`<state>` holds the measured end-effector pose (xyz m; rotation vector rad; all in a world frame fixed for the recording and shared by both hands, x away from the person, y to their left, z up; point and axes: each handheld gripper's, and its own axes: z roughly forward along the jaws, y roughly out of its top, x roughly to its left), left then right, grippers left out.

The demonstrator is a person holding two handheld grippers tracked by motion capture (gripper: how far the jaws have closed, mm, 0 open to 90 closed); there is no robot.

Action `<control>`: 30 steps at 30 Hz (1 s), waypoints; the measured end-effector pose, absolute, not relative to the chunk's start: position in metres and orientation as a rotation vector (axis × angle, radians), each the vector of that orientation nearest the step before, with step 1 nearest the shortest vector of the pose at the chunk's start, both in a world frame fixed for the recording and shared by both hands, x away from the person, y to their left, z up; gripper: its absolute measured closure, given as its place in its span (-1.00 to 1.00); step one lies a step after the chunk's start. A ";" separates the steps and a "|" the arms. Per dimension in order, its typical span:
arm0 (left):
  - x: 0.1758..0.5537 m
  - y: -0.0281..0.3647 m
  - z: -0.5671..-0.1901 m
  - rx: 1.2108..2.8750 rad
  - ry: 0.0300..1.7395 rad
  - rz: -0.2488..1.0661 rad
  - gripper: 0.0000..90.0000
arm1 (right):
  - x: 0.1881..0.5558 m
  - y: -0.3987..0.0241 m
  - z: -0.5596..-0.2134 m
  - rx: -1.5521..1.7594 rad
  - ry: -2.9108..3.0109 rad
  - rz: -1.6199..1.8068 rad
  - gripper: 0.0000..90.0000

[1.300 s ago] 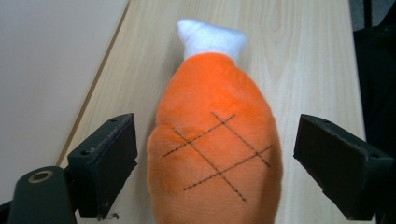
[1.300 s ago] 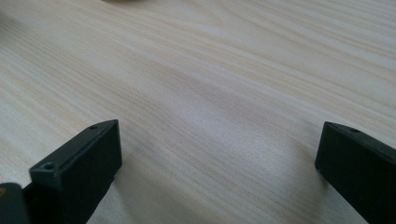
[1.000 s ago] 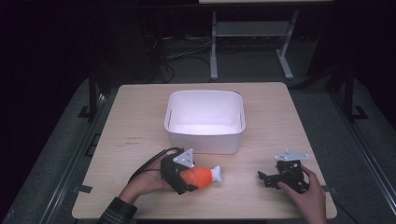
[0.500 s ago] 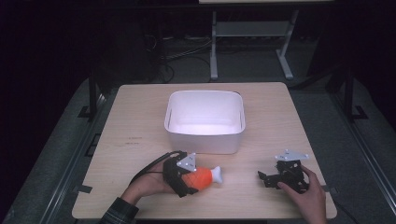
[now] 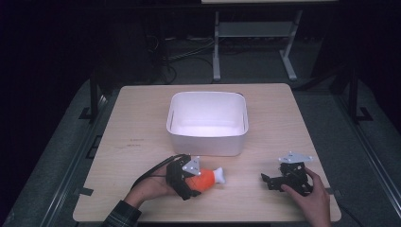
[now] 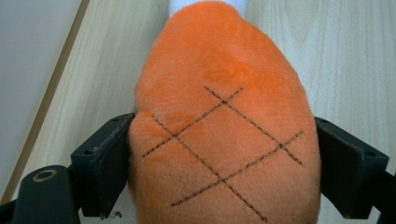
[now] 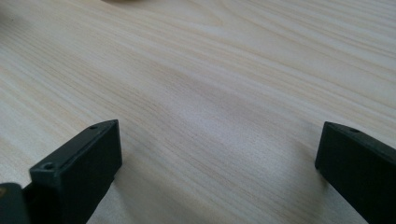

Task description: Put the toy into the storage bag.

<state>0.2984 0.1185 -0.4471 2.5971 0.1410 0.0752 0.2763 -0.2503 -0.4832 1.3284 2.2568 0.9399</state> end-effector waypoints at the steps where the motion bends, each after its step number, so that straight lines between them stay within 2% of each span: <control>1: 0.298 0.119 -0.447 2.597 0.141 0.075 -0.69 | 0.276 -0.250 -0.483 1.328 2.257 0.940 -1.00; 8: 0.298 0.120 -0.447 2.591 0.148 0.079 -0.66 | 0.276 -0.250 -0.483 1.328 2.257 0.940 -1.00; 18: 0.298 0.123 -0.446 2.559 0.160 0.068 -0.44 | 0.276 -0.250 -0.483 1.330 2.257 0.940 -1.00; 30: 0.299 0.128 -0.439 2.522 0.158 0.006 -0.43 | 0.276 -0.250 -0.483 1.329 2.257 0.940 -1.00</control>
